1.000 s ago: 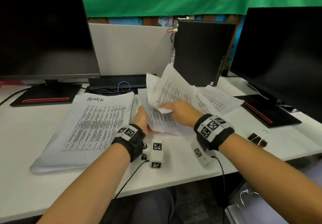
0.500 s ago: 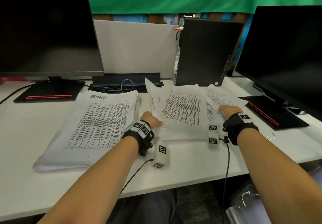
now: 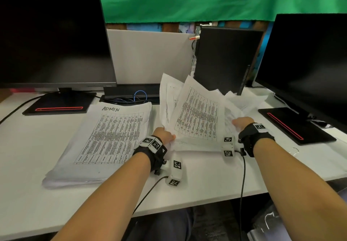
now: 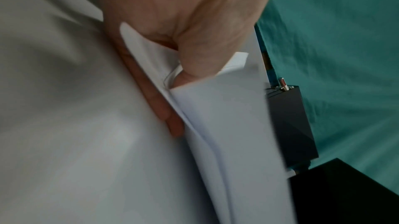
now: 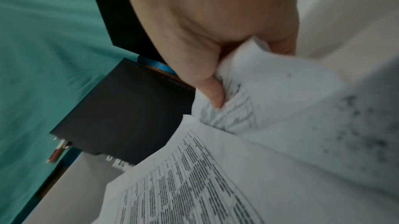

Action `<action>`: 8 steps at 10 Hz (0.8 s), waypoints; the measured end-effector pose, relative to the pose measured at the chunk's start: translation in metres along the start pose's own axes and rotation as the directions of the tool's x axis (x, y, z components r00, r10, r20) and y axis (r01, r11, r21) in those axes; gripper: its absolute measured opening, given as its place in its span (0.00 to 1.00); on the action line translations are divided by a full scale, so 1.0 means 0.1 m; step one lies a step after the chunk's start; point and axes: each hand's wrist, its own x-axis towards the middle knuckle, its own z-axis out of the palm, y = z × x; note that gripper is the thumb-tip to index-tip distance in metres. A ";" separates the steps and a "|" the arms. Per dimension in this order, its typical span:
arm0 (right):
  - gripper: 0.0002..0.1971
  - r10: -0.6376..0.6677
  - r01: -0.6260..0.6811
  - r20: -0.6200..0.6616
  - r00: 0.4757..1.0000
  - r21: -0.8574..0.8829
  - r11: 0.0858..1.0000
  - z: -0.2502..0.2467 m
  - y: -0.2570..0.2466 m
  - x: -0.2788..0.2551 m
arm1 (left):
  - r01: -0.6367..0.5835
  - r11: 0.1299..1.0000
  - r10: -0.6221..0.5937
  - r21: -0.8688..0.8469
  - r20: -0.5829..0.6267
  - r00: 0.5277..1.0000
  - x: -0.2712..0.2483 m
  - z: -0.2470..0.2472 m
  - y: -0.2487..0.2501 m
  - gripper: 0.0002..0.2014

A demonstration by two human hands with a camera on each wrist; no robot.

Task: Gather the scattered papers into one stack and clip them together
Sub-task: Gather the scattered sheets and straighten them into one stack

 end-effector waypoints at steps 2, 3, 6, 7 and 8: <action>0.16 -0.152 0.507 -0.661 0.735 0.387 0.771 -0.22 -0.26 -0.29 | 0.037 0.999 -0.037 -0.012 0.000 0.999 0.03 0.02 0.07 0.25; 0.19 -0.153 0.584 -0.656 0.739 0.512 0.630 -0.41 -0.44 -0.29 | 0.036 0.999 -0.036 0.006 0.013 0.999 0.03 0.02 0.11 0.23; 0.19 -0.116 -0.017 0.224 0.968 0.517 0.856 -0.17 -0.34 -0.47 | 0.142 0.935 -0.098 -0.324 0.151 0.984 0.35 0.02 -0.18 0.30; 0.10 -0.024 -0.113 0.295 0.955 0.438 0.892 0.01 -0.13 -0.33 | 0.141 0.873 -0.092 -0.467 0.125 0.988 0.35 -0.04 -0.20 0.26; 0.16 0.017 -0.106 0.322 0.947 0.260 0.960 0.16 0.01 -0.23 | 0.291 0.807 -0.184 -0.513 0.250 0.951 -0.18 -0.14 0.07 0.16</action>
